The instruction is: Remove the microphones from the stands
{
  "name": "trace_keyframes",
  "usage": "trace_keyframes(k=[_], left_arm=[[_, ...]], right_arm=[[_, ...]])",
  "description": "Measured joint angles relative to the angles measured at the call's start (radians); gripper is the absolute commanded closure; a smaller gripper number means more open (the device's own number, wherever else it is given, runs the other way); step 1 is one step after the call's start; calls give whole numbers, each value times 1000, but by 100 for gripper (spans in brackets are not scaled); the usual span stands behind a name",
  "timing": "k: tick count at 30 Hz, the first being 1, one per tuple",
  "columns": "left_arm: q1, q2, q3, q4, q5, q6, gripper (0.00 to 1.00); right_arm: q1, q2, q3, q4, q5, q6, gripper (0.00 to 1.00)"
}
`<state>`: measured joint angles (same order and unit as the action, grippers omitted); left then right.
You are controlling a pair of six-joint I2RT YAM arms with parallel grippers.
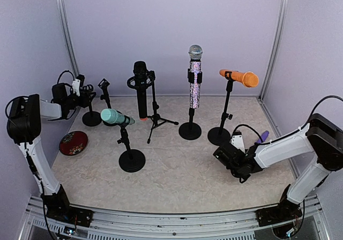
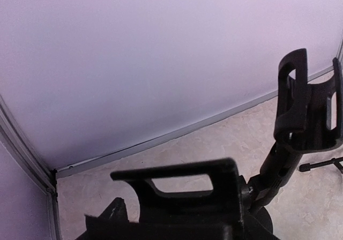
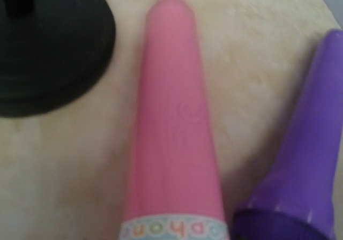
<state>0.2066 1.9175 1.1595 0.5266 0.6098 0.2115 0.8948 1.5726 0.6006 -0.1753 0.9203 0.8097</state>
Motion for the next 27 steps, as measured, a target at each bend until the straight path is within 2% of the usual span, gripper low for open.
trace_keyframes(k=[4, 8, 10, 12, 13, 22, 27], left_arm=[[4, -50, -16, -11, 10, 13, 16], [7, -99, -16, -50, 10, 35, 2], [10, -118, -16, -84, 10, 53, 1], [11, -138, -7, -147, 3, 68, 1], [13, -145, 0, -181, -2, 76, 1], [16, -295, 42, -510, -9, 130, 1], [16, -423, 59, -680, 31, 164, 1]], right_arm=[[21, 61, 47, -90, 17, 122, 70], [24, 82, 53, -129, 12, 206, 61], [24, 83, 53, -134, 5, 221, 54], [24, 83, 54, -134, -8, 231, 34], [22, 83, 54, -137, -29, 235, 28], [19, 12, 52, -131, -114, 181, 24], [23, -168, 20, -43, -149, 55, 26]])
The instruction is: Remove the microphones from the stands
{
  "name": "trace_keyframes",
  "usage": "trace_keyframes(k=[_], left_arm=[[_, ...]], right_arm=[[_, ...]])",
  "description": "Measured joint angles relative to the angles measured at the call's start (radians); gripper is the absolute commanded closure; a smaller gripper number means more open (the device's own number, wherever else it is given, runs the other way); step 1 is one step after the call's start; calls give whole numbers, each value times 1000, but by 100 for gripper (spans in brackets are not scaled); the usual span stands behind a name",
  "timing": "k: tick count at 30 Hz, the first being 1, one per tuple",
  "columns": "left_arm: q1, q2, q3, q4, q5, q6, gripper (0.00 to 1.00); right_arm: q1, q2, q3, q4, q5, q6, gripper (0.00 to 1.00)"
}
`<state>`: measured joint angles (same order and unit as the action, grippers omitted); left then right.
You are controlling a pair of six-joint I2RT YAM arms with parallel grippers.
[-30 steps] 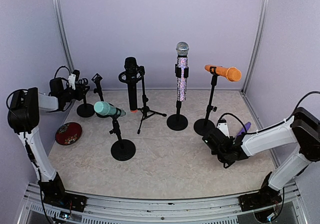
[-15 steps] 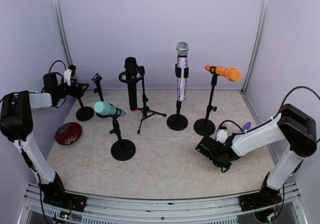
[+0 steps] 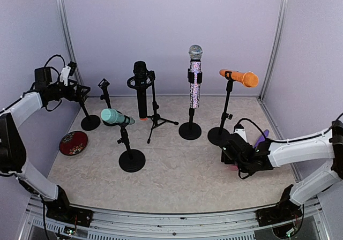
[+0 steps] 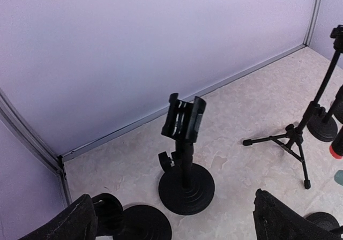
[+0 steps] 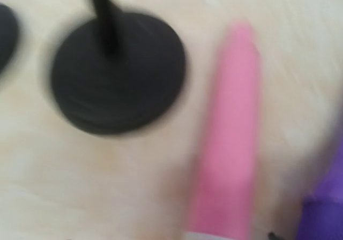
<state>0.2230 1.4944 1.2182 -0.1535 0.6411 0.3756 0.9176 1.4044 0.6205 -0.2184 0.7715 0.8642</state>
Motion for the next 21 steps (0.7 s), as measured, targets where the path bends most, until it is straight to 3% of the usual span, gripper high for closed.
trace_keyframes(k=[5, 10, 14, 21], left_arm=[[-4, -117, 0, -143, 69, 47, 1], [-49, -221, -11, -285, 118, 104, 2], [-124, -294, -66, -365, 143, 138, 6], [-196, -313, -158, -456, 172, 171, 13]], right_arm=[[58, -194, -55, 139, -35, -199, 27], [171, -238, -61, 259, -63, -409, 25], [245, -167, 7, 344, -91, -568, 21], [293, 94, 328, 558, -223, -837, 12]])
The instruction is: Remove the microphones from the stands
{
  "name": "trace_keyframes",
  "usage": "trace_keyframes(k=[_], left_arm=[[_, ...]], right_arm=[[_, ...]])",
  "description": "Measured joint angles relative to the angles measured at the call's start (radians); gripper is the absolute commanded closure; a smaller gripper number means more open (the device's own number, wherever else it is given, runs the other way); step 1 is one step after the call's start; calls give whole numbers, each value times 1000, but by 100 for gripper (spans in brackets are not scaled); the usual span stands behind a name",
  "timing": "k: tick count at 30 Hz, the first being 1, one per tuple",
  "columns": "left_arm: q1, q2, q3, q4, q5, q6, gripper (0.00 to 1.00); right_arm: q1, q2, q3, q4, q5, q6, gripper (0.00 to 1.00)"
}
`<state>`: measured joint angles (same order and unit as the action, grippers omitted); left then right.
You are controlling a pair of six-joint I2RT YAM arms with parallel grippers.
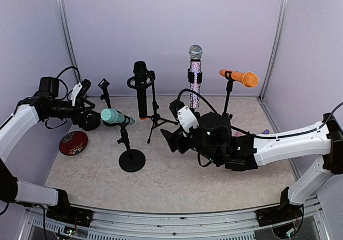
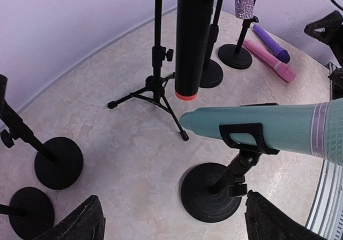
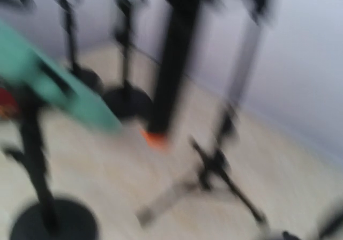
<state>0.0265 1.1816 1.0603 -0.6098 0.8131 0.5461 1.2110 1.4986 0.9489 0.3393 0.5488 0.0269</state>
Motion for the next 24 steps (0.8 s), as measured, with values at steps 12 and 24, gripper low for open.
trace_keyframes(k=[12, 24], left_arm=[[-83, 11, -148, 56, 92, -25, 17], [-165, 89, -143, 104, 136, -55, 26]], right_arm=[[23, 364, 522, 36, -275, -306, 10], [45, 521, 764, -129, -347, -449, 22]])
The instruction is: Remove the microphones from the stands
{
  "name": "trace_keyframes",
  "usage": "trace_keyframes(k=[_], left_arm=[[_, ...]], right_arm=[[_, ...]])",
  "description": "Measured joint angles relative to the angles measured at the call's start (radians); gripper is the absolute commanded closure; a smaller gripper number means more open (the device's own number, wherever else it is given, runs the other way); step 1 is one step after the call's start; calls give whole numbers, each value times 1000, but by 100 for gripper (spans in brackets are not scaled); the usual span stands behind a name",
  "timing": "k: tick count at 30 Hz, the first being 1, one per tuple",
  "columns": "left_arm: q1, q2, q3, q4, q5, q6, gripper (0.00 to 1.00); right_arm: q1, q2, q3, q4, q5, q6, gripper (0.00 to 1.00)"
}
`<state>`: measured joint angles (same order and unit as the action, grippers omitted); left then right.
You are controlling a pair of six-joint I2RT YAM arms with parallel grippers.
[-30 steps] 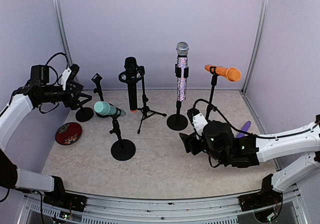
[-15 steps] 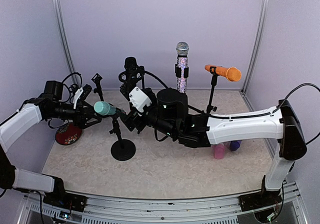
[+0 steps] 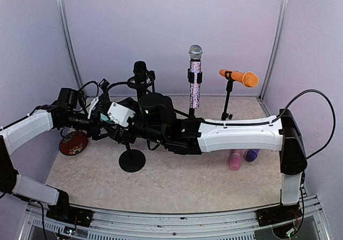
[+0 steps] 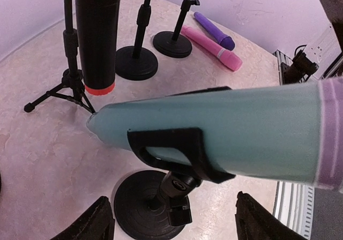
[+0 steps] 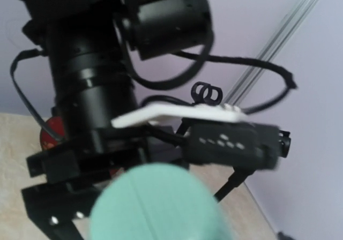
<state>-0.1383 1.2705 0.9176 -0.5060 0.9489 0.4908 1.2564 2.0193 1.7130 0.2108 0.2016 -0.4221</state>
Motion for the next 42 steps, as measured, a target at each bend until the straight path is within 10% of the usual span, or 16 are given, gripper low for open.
trace_keyframes(k=[12, 19, 33, 42], left_arm=[[-45, 71, 23, 95, 35, -90, 32], [-79, 92, 4, 143, 42, -142, 36], [-119, 132, -42, 222, 42, -246, 60], [-142, 133, -47, 317, 14, -228, 100]], right_arm=[[-2, 64, 90, -41, 8, -60, 81], [-2, 64, 70, -6, 2, -73, 98], [-6, 18, -35, 93, -38, -93, 100], [-34, -1, -54, 114, -53, -89, 100]])
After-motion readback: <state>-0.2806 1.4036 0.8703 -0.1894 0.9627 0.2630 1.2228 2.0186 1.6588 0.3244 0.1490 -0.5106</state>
